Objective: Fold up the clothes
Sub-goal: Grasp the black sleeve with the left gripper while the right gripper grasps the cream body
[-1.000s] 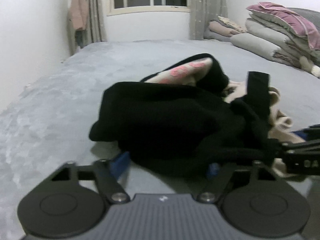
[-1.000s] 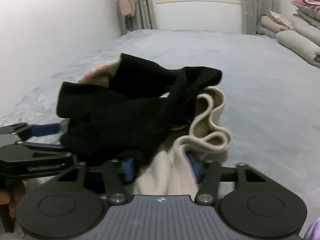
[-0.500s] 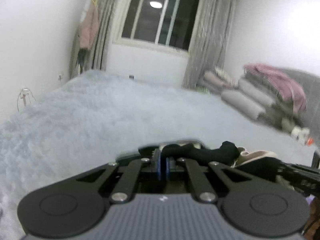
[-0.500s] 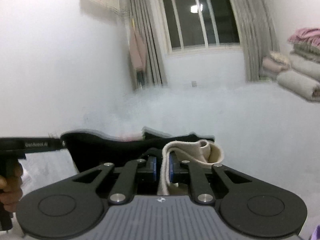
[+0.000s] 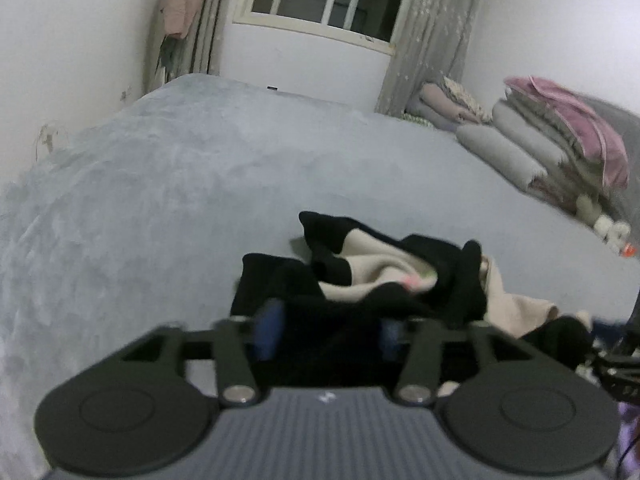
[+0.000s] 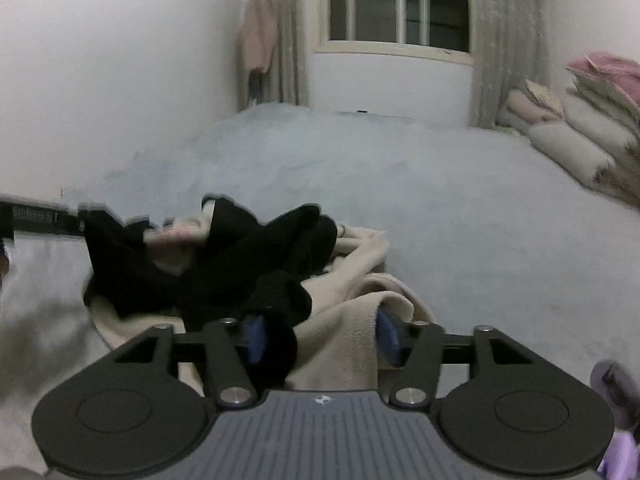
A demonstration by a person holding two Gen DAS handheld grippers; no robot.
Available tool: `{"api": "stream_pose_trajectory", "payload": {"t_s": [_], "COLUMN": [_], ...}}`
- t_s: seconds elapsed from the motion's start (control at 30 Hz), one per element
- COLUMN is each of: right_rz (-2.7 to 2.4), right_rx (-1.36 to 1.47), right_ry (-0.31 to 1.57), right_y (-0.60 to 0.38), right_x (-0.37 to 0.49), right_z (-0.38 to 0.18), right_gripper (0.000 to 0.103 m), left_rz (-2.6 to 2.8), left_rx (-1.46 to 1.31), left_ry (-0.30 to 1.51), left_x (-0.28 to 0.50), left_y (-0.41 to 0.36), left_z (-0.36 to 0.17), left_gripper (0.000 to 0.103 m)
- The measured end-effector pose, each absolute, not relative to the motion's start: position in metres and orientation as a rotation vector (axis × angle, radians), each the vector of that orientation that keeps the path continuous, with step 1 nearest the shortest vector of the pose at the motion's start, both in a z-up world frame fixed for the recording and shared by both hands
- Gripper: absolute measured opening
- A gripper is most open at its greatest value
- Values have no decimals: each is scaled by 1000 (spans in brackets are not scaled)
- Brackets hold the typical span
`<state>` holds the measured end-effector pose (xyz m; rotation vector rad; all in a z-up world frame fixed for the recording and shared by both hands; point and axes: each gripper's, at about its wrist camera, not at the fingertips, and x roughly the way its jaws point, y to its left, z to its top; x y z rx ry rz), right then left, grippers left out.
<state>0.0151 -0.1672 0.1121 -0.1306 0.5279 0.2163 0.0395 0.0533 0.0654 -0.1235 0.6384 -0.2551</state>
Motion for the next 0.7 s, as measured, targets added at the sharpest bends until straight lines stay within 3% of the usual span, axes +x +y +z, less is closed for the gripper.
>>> {"api": "stream_pose_trajectory", "payload": {"t_s": [0.03, 0.1, 0.13, 0.27, 0.37, 0.43, 0.5, 0.57, 0.7], "right_rz": [213, 217, 227, 240, 275, 290, 303, 336, 378], "right_rx": [-154, -164, -168, -150, -97, -128, -174, -186, -173], "right_ry": [513, 481, 454, 296, 353, 447, 498, 511, 545], "right_y": [-165, -165, -164, -172, -174, -166, -157, -151, -144], "right_x": [13, 11, 9, -11, -2, 11, 19, 24, 27], "right_z": [113, 118, 120, 133, 131, 118, 108, 105, 100], "right_gripper": [70, 77, 77, 77, 83, 82, 78, 70, 65], "left_rz": [-252, -255, -255, -252, -248, -261, -268, -265, -237], "left_rx": [-98, -57, -40, 28, 66, 92, 107, 112, 80], "left_ry": [638, 639, 640, 635, 618, 618, 641, 649, 653], "left_x": [39, 40, 41, 41, 41, 42, 44, 44, 41], "left_y": [50, 45, 41, 31, 25, 20, 18, 18, 23], "left_z": [62, 58, 55, 46, 43, 41, 39, 39, 42], "left_gripper": [63, 78, 80, 86, 84, 65, 37, 24, 16]}}
